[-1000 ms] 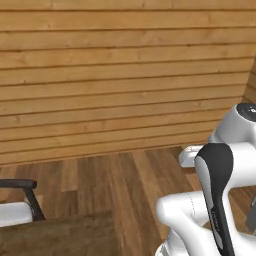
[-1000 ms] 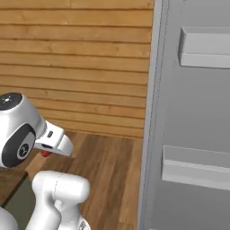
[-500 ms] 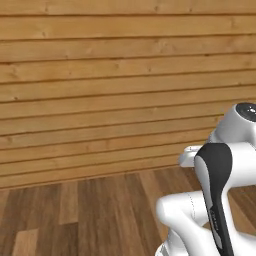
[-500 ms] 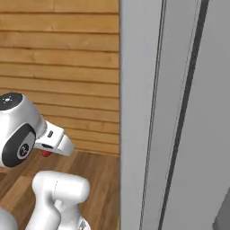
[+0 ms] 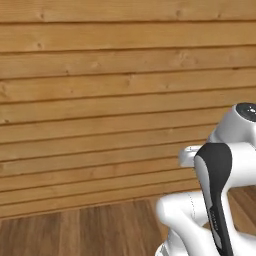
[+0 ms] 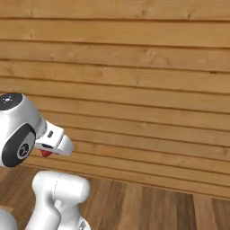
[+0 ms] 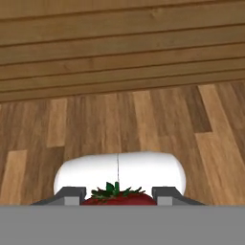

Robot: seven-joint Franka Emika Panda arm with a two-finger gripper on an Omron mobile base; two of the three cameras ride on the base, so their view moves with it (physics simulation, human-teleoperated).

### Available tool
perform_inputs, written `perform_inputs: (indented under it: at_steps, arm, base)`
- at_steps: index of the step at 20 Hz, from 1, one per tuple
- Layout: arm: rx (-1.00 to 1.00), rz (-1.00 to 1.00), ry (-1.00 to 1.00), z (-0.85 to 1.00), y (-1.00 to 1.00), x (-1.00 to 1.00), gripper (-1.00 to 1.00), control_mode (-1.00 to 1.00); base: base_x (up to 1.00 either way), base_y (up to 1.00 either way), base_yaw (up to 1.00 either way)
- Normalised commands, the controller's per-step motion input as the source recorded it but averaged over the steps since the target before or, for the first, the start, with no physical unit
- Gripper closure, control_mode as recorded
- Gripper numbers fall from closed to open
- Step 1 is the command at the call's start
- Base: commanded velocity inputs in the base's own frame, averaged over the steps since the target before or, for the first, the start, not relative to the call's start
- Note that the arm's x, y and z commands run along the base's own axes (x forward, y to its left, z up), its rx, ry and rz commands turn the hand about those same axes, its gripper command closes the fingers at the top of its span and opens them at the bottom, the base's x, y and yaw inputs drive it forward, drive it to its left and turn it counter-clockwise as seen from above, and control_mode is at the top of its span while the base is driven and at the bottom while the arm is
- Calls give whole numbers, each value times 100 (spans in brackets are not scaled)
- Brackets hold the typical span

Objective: Take the strawberry from the fridge and place it on top of the pancake, located on the dining counter.

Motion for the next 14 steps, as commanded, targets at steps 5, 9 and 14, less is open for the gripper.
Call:
perform_inputs:
  at_steps: [5, 9, 14]
  arm:
    - [0, 0, 0, 0, 0, 0, 100, 100]
    - [0, 0, 0, 0, 0, 0, 100, 100]
    - [0, 0, 0, 0, 0, 0, 100, 100]
  base:
    - [100, 50, 26]
    - [100, 56, 52]
    - [70, 31, 76]
